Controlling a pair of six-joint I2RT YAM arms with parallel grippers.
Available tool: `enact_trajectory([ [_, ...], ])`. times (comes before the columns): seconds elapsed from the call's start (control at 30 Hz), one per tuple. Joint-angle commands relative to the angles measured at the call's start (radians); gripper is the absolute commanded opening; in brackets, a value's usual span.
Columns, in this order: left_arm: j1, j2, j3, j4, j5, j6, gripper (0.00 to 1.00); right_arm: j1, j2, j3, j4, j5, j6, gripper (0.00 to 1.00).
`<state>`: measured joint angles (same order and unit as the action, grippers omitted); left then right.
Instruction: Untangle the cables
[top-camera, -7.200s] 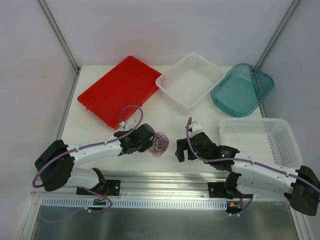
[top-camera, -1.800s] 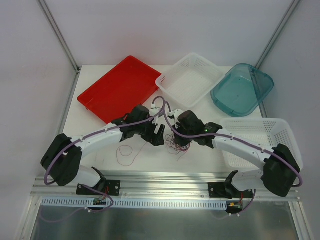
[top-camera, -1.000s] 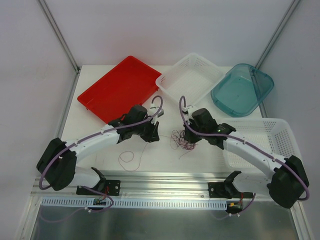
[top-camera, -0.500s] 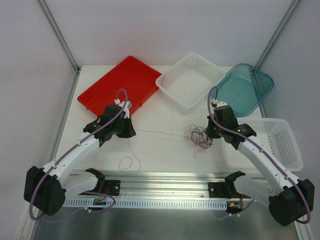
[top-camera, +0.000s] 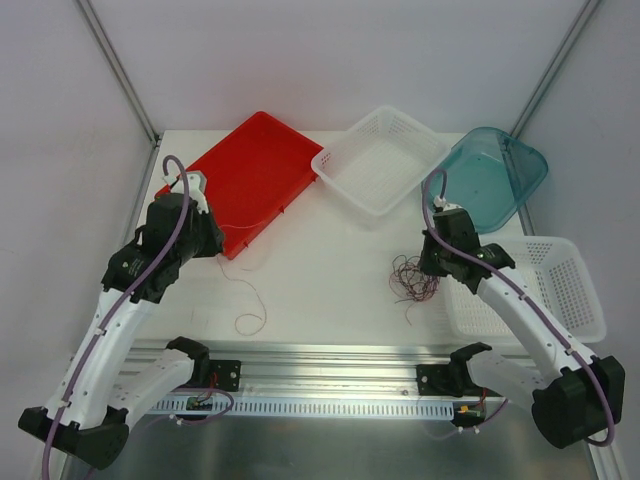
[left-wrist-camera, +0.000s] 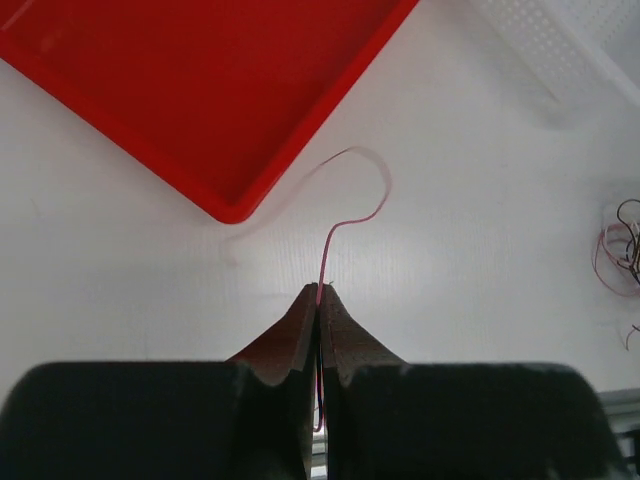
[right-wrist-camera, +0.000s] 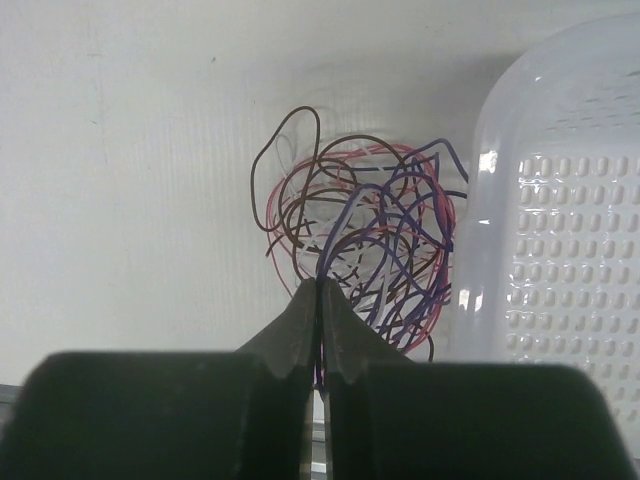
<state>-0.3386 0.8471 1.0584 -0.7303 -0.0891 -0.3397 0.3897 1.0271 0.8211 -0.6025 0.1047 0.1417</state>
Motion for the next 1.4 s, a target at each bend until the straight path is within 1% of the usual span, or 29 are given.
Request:
enact_trajectory([
  [0.0,0.009,-0.011,0.097,-0.104,-0.138,0.059,0.0,-0.005,0.016,0.007,-0.003,-0.023,0.01,0.01],
  [0.03,0.009,-0.008,0.107,-0.115,-0.147,0.068,0.0,-0.005,0.028,0.003,0.006,-0.054,0.01,0.01],
  [0.1,0.009,-0.002,0.115,-0.113,-0.114,0.073,0.0,-0.003,0.05,-0.002,0.032,-0.092,0.009,0.01],
  [0.13,0.009,-0.003,0.114,-0.107,-0.088,0.07,0.0,-0.003,0.054,-0.011,0.043,-0.147,0.009,0.01],
  [0.17,0.009,0.0,0.1,-0.098,-0.016,0.07,0.0,-0.002,0.062,-0.014,0.053,-0.166,0.01,0.01],
  [0.23,0.009,0.006,0.088,-0.075,0.047,0.07,0.0,0.014,0.085,-0.019,0.076,-0.197,0.018,0.01],
  [0.3,0.009,0.017,0.081,-0.063,0.115,0.068,0.0,0.044,0.103,-0.014,0.087,-0.206,0.016,0.01],
  [0.37,0.009,0.027,0.097,-0.044,0.144,0.067,0.0,0.072,0.128,-0.002,0.092,-0.2,0.019,0.01],
  [0.43,0.009,0.044,0.145,-0.041,0.193,0.071,0.0,0.11,0.143,0.004,0.093,-0.191,0.019,0.05],
  [0.47,0.009,0.064,0.167,-0.04,0.21,0.071,0.0,0.121,0.158,0.013,0.093,-0.188,0.018,0.1],
  [0.5,0.009,0.076,0.19,-0.038,0.235,0.073,0.0,0.142,0.165,0.016,0.096,-0.188,0.018,0.24],
  [0.57,0.009,0.113,0.265,-0.037,0.267,0.074,0.0,0.166,0.182,0.024,0.096,-0.186,0.01,0.43],
  [0.6,0.009,0.128,0.291,-0.037,0.279,0.073,0.0,0.184,0.185,0.03,0.095,-0.178,0.007,0.6],
  [0.63,0.009,0.144,0.342,-0.037,0.302,0.073,0.0,0.193,0.189,0.033,0.095,-0.175,0.009,0.67],
  [0.7,0.009,0.185,0.396,-0.038,0.31,0.073,0.0,0.213,0.188,0.036,0.095,-0.168,0.007,0.8],
  [0.73,0.009,0.2,0.455,-0.038,0.305,0.076,0.0,0.218,0.186,0.035,0.096,-0.166,0.01,0.82],
  [0.8,0.009,0.247,0.518,-0.038,0.293,0.083,0.0,0.233,0.18,0.03,0.104,-0.165,0.024,0.87],
  [0.83,0.009,0.263,0.584,-0.038,0.282,0.091,0.0,0.235,0.177,0.027,0.107,-0.165,0.025,0.89],
  [0.9,0.009,0.316,0.653,-0.037,0.267,0.106,0.0,0.25,0.165,0.021,0.113,-0.16,0.039,0.92],
  [1.0,0.01,0.392,0.831,-0.041,0.232,0.128,0.0,0.268,0.136,0.006,0.125,-0.155,0.05,0.95],
  [1.1,0.013,0.47,0.948,-0.043,0.181,0.155,0.0,0.278,0.116,-0.003,0.129,-0.149,0.053,0.97],
  [1.13,0.021,0.513,1.022,-0.041,0.166,0.165,0.0,0.281,0.104,-0.005,0.129,-0.148,0.052,0.97],
  [1.2,0.035,0.556,1.124,-0.041,0.117,0.191,0.0,0.281,0.091,-0.007,0.125,-0.142,0.052,0.98],
  [1.27,0.053,0.622,1.176,-0.038,0.053,0.229,0.0,0.282,0.079,-0.01,0.124,-0.14,0.044,0.98],
  [1.3,0.059,0.645,1.222,-0.037,0.034,0.244,0.0,0.281,0.08,-0.008,0.122,-0.14,0.044,0.98],
  [1.37,0.097,0.716,1.259,-0.032,0.02,0.269,0.0,0.282,0.077,-0.01,0.116,-0.145,0.039,0.98],
])
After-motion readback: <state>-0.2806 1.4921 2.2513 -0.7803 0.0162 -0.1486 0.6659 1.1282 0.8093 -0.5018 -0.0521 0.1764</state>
